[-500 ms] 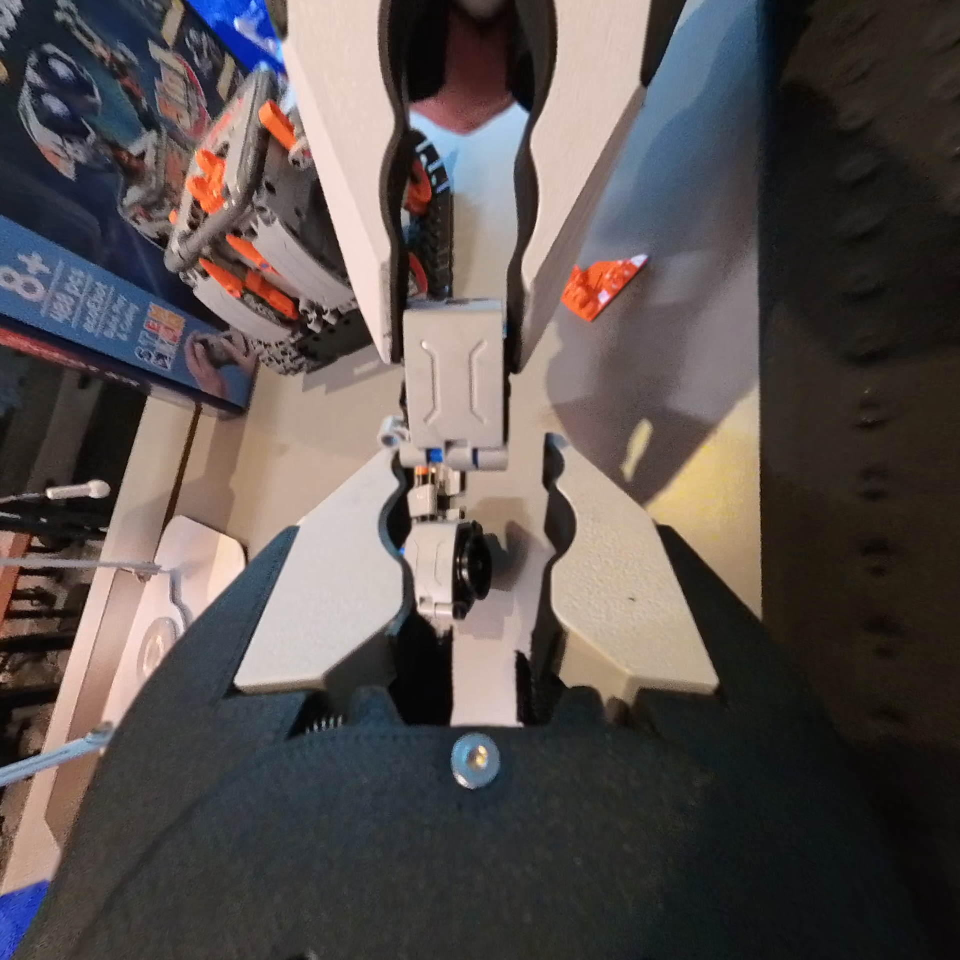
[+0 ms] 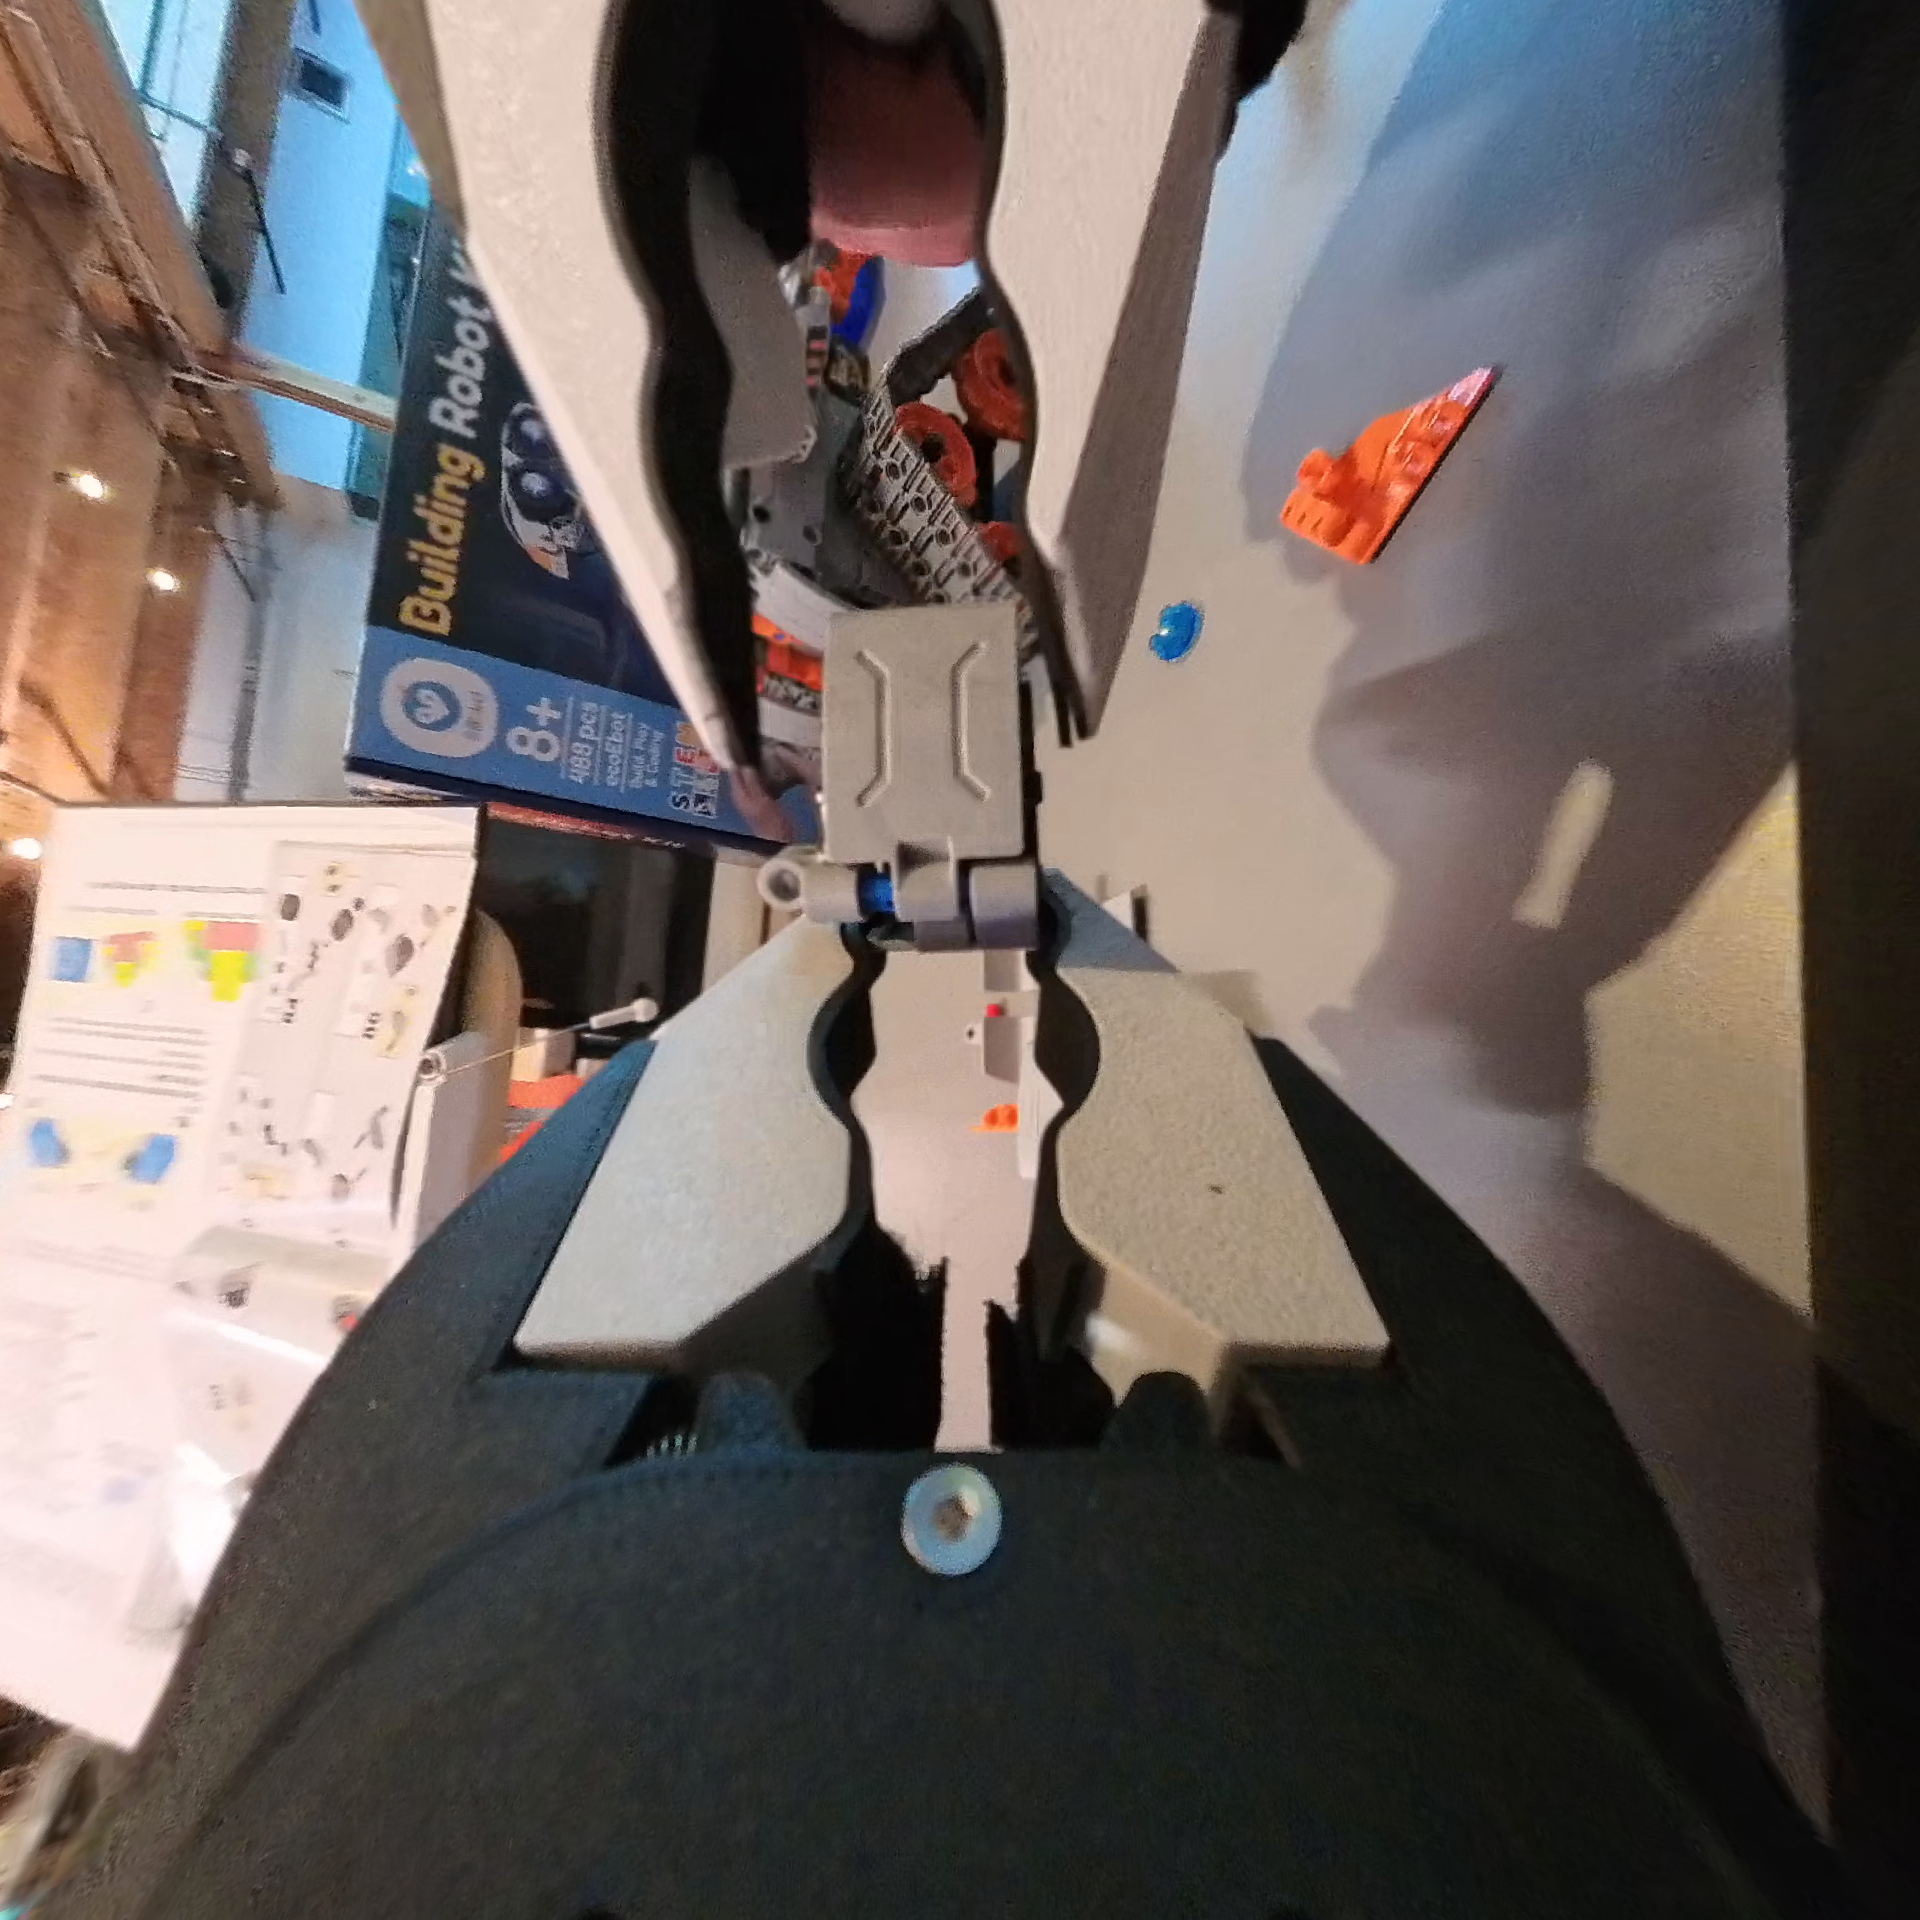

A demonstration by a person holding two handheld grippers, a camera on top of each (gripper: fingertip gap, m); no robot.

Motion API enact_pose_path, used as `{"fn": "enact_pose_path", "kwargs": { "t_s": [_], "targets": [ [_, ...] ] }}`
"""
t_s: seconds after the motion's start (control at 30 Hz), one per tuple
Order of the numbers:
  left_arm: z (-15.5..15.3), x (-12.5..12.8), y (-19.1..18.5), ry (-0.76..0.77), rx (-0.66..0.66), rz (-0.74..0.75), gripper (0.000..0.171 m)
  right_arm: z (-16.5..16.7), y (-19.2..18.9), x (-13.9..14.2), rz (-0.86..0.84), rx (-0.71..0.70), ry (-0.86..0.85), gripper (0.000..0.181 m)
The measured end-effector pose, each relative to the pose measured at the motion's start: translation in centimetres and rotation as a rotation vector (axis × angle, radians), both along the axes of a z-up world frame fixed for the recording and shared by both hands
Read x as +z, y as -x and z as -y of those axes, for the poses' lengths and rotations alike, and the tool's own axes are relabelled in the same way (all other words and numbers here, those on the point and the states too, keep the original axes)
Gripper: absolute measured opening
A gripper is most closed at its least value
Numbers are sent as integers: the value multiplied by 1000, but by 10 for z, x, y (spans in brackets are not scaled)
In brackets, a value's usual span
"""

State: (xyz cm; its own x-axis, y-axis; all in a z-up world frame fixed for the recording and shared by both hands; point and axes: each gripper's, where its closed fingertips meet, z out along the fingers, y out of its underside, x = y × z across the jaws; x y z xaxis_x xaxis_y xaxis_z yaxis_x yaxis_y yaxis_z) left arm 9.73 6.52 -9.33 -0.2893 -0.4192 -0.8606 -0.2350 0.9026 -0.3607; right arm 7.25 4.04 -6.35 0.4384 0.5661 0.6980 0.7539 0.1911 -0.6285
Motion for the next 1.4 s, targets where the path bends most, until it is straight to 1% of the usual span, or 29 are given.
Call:
{"fn": "enact_pose_path", "kwargs": {
  "t_s": [0.03, 0.2, 0.37, 0.53, 0.6, 0.7, 0.9, 0.97, 1.1, 1.17, 1.27, 1.3, 1.37, 1.4],
  "targets": [
    [0, 0, 0, -20, 1, 2, 24, 0, 1, 0, 14, -3, -8, 43],
    [-3, 3, -1, -114, 24, 27, 24, 0, 1, -6, 93, -19, -25, 31],
    [-4, 3, -2, -182, 39, 27, 24, -1, 1, -9, 140, -34, -34, 31],
    [-4, 4, -3, -215, 42, 22, 24, -1, 2, -10, 133, -36, -20, 32],
    [-3, 2, -3, -213, 41, 5, 24, -2, 1, -13, 130, -44, -7, 35],
    [-2, -1, -4, -210, 33, -10, 23, -4, -1, -16, 160, -62, -8, 33],
    [3, -4, -1, -166, -4, -53, 24, 0, 4, -17, 102, -51, 62, 31],
    [6, -6, 0, -117, -21, -85, 23, 3, 6, -17, 102, -47, 77, 31],
    [12, -13, 1, -65, -51, -142, 24, 7, 9, -21, 128, -36, 98, 31],
    [12, -12, 0, -34, -54, -140, 24, 6, 8, -19, 84, -30, 113, 31],
    [15, -4, 0, 80, -59, -136, 24, 6, 4, -8, -110, 6, 188, 32],
    [15, 0, 0, 94, -60, -121, 25, 5, 2, -5, -175, 15, 213, 31],
    [18, 5, 0, 111, -76, -100, 38, 2, -3, -2, -241, 20, 236, 32],
    [20, 4, 1, 143, -80, -106, 45, 2, -3, -1, -261, 29, 240, 32]
  ]
}}
